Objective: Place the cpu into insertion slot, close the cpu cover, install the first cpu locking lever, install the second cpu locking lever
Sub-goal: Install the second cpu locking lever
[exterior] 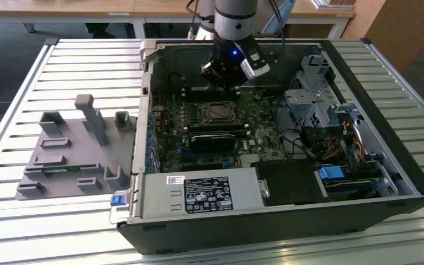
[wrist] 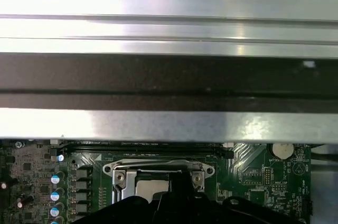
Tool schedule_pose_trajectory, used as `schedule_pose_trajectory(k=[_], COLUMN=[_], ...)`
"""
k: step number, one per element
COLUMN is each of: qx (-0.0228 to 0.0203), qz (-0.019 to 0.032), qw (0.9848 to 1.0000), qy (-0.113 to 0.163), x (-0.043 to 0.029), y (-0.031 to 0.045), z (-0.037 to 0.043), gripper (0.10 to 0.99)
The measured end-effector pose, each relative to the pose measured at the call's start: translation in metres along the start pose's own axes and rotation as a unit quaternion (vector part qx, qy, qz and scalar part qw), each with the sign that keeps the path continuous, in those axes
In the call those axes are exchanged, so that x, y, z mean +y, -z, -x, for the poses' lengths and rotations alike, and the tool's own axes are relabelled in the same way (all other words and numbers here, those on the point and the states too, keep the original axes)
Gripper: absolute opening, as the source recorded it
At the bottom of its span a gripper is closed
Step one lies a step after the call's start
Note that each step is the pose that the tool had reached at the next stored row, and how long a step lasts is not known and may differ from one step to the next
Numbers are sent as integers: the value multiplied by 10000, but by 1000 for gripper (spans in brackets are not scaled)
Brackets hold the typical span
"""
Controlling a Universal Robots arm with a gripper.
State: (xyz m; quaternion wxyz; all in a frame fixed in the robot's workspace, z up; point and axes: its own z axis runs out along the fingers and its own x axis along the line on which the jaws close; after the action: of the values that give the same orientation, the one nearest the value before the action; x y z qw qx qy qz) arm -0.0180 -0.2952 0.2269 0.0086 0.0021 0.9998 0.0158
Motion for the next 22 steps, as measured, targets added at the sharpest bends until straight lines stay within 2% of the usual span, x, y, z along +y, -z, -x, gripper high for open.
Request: schedule_pose_trajectory(k=[9, 22], qx=[0, 0], qz=[-26, -83], qw=[10000, 10000], qy=[0, 1], x=[-52, -75], y=[1, 6], z=[-1, -1], gripper=[106, 106])
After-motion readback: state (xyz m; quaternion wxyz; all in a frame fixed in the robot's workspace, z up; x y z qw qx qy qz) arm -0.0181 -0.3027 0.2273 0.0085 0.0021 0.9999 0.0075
